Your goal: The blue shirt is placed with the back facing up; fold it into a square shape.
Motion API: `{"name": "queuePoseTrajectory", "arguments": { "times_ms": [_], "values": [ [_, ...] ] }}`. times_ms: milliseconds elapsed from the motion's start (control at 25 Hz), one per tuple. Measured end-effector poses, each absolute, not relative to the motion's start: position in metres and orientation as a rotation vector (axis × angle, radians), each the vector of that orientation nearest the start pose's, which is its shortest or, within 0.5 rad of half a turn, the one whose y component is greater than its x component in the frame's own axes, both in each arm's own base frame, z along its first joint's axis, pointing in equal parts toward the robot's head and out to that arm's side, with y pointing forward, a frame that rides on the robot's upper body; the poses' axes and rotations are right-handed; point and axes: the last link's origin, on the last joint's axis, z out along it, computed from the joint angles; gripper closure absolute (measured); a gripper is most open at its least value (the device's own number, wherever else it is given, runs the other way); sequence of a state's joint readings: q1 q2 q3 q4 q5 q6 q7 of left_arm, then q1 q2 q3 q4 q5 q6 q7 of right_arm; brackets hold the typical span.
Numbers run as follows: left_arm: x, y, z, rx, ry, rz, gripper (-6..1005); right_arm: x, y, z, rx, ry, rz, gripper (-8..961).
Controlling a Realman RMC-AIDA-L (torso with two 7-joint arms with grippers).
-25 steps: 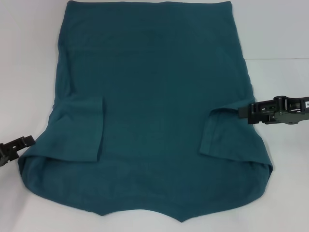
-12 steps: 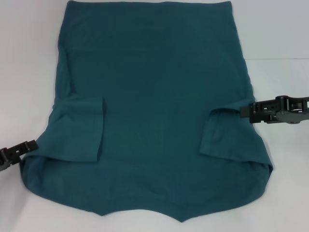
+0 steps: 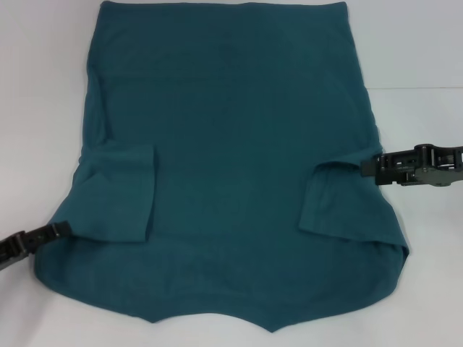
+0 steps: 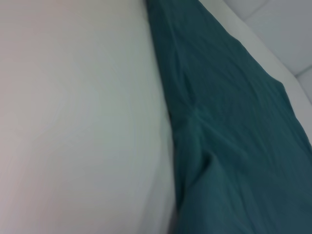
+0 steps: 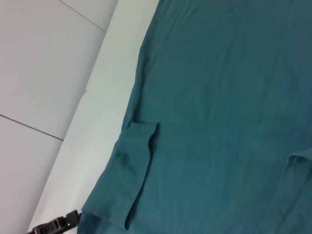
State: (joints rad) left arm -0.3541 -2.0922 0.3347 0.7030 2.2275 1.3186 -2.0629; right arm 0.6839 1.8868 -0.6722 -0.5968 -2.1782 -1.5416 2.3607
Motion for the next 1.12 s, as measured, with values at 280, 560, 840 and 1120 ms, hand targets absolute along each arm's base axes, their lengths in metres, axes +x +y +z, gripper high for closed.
{"name": "queuePoseTrajectory", "arguments": {
  "times_ms": [280, 560, 840, 1120],
  "values": [
    [-0.3785, 0.2836, 0.0348, -1.879, -1.734, -0.672, 129, 0.2658, 0.3788, 0.0609, -2.356, 1.778, 0.518, 355],
    [-0.375, 0.2849, 0.0343, -1.901, -1.728, -0.679, 129, 0.2653, 0.3793, 0.0615, -2.354, 1.777, 0.525, 354],
    [-0.3744, 0.287, 0.0345, -1.901, -1.724, -0.678, 192, 0.2662, 0.3797, 0.0636, -2.346, 1.777, 0.534, 355],
    [-0.3721, 0.2902, 0.0331, -1.896, -1.745, -0.677, 270, 0.2669, 0.3797, 0.0646, -2.342, 1.777, 0.54, 354]
  ]
}}
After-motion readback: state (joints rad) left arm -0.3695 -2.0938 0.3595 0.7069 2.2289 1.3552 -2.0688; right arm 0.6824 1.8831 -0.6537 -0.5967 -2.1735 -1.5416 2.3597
